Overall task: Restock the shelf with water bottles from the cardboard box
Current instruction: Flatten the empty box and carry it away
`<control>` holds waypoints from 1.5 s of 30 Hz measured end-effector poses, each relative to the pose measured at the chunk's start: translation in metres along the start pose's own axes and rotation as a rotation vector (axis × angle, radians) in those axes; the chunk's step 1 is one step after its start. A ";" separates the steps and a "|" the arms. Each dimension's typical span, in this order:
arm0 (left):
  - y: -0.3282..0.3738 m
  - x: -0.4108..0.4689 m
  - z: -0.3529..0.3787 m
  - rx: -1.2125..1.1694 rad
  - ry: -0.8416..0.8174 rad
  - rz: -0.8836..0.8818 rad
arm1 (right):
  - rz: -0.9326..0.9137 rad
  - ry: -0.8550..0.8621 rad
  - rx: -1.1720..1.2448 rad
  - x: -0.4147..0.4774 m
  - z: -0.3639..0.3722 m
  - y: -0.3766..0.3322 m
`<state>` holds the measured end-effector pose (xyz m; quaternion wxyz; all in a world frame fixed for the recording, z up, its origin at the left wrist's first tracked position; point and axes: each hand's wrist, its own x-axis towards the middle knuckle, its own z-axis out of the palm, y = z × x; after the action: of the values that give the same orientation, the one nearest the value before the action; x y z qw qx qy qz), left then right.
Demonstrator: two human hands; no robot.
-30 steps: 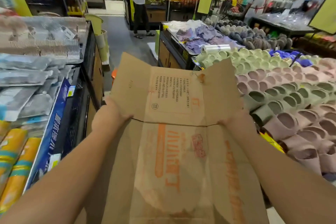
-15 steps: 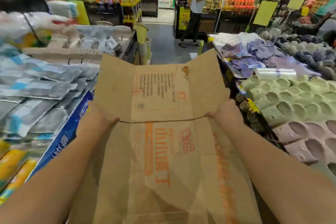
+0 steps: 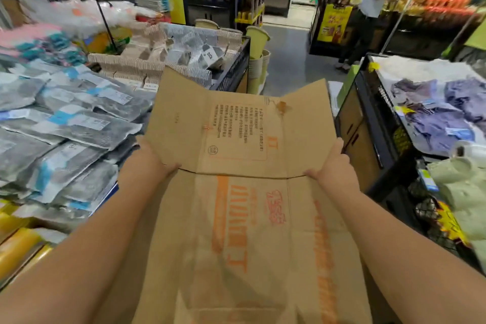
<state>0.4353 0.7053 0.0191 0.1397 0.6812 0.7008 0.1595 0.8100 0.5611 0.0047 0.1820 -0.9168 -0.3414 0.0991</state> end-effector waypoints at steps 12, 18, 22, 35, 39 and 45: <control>0.071 0.178 0.059 0.035 -0.103 0.244 | 0.215 0.093 -0.027 0.088 0.020 -0.039; 0.109 0.208 0.092 0.085 -0.116 0.309 | 0.273 0.057 -0.017 0.128 0.021 -0.032; 0.143 0.207 0.120 0.148 -0.126 0.304 | 0.286 0.026 -0.007 0.161 0.019 -0.006; 0.166 0.231 0.164 0.109 -0.072 0.199 | 0.132 -0.094 -0.023 0.276 0.055 0.019; 0.162 0.259 0.201 0.128 -0.122 0.200 | 0.154 -0.097 -0.068 0.298 0.090 0.019; 0.107 0.294 0.338 0.138 -0.242 0.189 | 0.261 -0.137 0.003 0.321 0.222 0.052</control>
<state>0.6627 1.0130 -0.2382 0.1605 0.7663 0.6208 0.0404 1.0124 0.7967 -0.2377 0.1453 -0.9442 -0.2306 0.1851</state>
